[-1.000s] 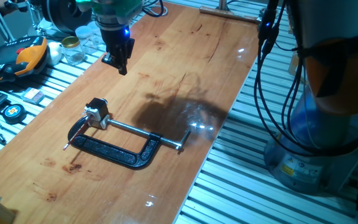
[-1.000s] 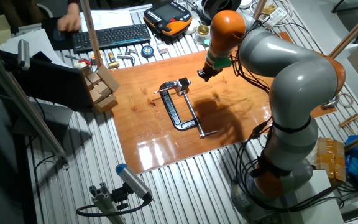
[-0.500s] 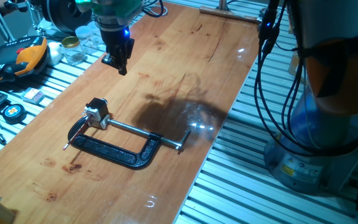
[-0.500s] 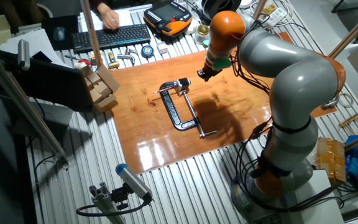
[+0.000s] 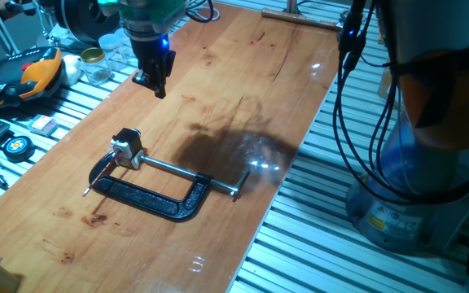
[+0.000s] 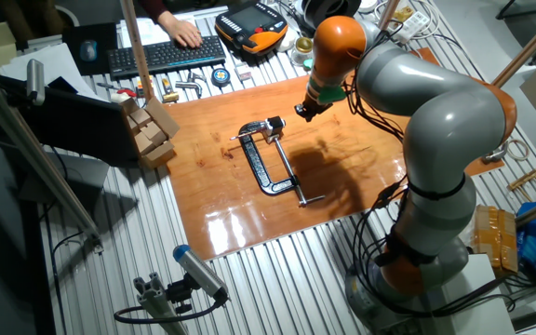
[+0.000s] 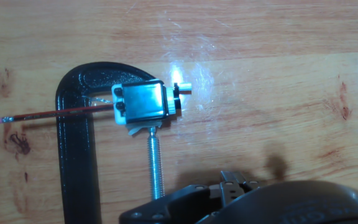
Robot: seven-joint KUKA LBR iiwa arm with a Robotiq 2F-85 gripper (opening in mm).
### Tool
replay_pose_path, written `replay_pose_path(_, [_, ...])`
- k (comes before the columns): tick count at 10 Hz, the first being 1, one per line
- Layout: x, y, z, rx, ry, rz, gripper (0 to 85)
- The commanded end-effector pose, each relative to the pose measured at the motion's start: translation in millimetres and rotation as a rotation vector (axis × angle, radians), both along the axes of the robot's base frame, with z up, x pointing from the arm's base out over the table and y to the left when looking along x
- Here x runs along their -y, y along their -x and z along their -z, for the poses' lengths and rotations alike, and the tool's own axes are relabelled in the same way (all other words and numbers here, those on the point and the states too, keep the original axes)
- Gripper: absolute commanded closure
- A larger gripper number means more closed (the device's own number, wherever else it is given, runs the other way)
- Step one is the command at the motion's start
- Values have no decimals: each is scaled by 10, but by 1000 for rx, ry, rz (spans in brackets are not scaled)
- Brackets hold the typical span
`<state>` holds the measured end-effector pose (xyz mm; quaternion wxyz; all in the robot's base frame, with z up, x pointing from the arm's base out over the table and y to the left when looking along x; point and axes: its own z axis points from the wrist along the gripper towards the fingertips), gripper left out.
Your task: Sharpen the pencil with a pencil sharpener
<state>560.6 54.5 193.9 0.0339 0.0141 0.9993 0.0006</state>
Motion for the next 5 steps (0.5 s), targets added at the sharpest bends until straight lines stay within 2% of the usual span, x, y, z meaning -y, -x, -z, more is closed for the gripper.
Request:
replay_pose_path(1, [-6,-4,-4,2,5,0,850])
replay_pose_path(5, [-14,-1,-17,-3,7,-4,850])
